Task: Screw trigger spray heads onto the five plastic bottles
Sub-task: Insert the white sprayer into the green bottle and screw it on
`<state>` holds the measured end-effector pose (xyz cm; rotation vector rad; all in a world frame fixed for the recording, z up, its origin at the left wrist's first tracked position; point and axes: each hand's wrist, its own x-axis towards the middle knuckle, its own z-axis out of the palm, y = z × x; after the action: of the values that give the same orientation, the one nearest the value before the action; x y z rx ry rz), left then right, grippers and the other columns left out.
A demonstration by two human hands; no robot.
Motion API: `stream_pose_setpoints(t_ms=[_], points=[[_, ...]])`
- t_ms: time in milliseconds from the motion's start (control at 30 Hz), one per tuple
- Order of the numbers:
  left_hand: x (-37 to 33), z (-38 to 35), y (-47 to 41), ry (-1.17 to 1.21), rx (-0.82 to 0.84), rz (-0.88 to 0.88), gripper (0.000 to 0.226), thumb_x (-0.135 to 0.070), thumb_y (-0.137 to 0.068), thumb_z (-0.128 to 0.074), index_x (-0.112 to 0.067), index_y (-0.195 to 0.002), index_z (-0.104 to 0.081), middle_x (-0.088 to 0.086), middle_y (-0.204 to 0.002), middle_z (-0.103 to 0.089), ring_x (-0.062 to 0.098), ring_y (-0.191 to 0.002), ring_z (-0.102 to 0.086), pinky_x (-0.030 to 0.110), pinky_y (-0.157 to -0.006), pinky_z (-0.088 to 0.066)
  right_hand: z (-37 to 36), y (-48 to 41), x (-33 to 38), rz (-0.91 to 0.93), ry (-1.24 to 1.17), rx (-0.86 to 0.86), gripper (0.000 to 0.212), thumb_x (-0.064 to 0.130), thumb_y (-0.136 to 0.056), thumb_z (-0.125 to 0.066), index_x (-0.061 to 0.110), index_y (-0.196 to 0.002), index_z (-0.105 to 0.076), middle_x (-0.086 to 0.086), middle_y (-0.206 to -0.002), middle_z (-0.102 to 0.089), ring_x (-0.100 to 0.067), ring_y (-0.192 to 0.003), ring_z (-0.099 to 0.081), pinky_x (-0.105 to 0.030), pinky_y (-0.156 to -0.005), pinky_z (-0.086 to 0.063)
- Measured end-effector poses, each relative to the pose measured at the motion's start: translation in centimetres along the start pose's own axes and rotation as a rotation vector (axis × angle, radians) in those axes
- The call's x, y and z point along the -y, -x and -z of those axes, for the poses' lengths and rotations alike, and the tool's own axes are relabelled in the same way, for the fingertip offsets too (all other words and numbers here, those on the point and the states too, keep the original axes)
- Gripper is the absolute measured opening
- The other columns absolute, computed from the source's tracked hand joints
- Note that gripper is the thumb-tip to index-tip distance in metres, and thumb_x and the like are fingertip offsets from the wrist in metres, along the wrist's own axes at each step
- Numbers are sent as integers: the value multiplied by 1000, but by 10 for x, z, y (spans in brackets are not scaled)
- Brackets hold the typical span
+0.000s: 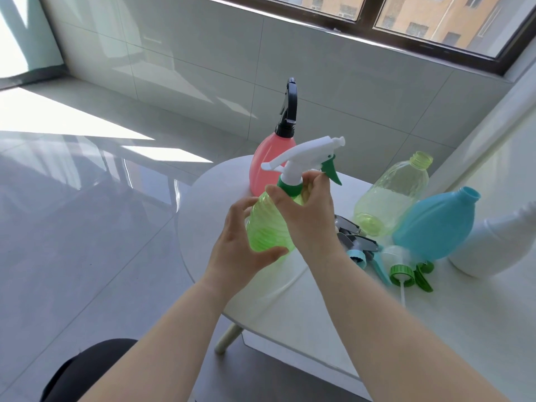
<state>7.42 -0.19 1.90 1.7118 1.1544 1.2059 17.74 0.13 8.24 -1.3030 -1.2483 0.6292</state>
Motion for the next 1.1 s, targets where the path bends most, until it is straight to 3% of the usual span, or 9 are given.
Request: stream_pose_setpoints(t_ms=[200, 300, 433, 567, 667, 767, 900, 1000, 1100], points=[[1, 2, -1, 24, 14, 5, 74, -23, -57, -80, -56, -96, -27, -33, -102, -36, 5, -103, -44, 20, -78, -39, 11, 2, 1, 5, -63, 205, 22, 14, -85, -48, 35, -84, -49, 14, -78, -53, 8, -67, -49, -4, -63, -38], [2, 2, -2, 33, 18, -6, 74, -23, -56, -81, -56, -97, -28, -32, -104, -38, 1, -103, -42, 11, -77, -35, 10, 1, 1, -16, -59, 119, 22, 16, -80, -60, 35, -77, -49, 16, -81, -56, 2, -78, -54, -7, -69, -41], [4, 1, -3, 32, 25, -5, 75, -23, -56, -80, -57, -97, -28, -35, -105, -37, -6, -102, -41, 13, -79, -35, 2, -2, 1, -45, -28, -2, 29, 20, -71, -70, 33, -69, -44, 18, -73, -50, 22, -64, -48, 4, -58, -35], [6, 9, -5, 39, 141, 1, 85, -24, -55, -81, -60, -104, -23, -37, -113, -33, -28, -105, -31, 3, -84, -31, 7, -9, 0, -113, -53, 20, 24, 20, -71, -70, 30, -74, -48, 14, -75, -53, 1, -73, -53, -10, -66, -41], [7, 18, -8, 19, 227, 39, 92, -29, -54, -80, -66, -108, -15, -44, -114, -26, -21, -109, -32, -6, -80, -27, 23, -14, 0, -160, -250, 151, 17, 11, -75, -64, 24, -80, -55, 8, -77, -60, -8, -75, -57, -22, -75, -45], [7, 20, -10, 23, 294, 111, 90, -29, -53, -80, -60, -112, -20, -40, -109, -35, -9, -102, -42, -10, -70, -28, 31, -14, -2, -145, -399, 327, 16, 7, -76, -61, 22, -81, -61, 11, -76, -66, -3, -76, -61, -17, -73, -48], [3, 11, -5, -34, 147, 118, 82, -24, -52, -82, -47, -111, -31, -32, -100, -44, -8, -91, -45, 0, -72, -32, 28, -12, 2, -147, -330, 301, 18, 7, -78, -60, 25, -77, -64, 13, -78, -68, 3, -77, -62, -10, -70, -49], [-2, 5, -3, -201, -55, 59, 91, -26, -50, -82, -28, -127, -33, -19, -112, -39, 4, -106, -36, 19, -92, -26, 20, -9, 0, -187, -333, 59, 9, 10, -78, -62, 19, -80, -62, 6, -78, -63, 0, -69, -60, -12, -68, -48], [-6, 11, -4, -178, -11, 16, 97, -27, -50, -84, -29, -130, -29, -16, -118, -32, 8, -116, -32, 21, -94, -24, 23, -12, 1, -261, -463, 47, 7, 9, -79, -59, 15, -79, -61, 3, -78, -61, -8, -75, -57, -21, -76, -46]])
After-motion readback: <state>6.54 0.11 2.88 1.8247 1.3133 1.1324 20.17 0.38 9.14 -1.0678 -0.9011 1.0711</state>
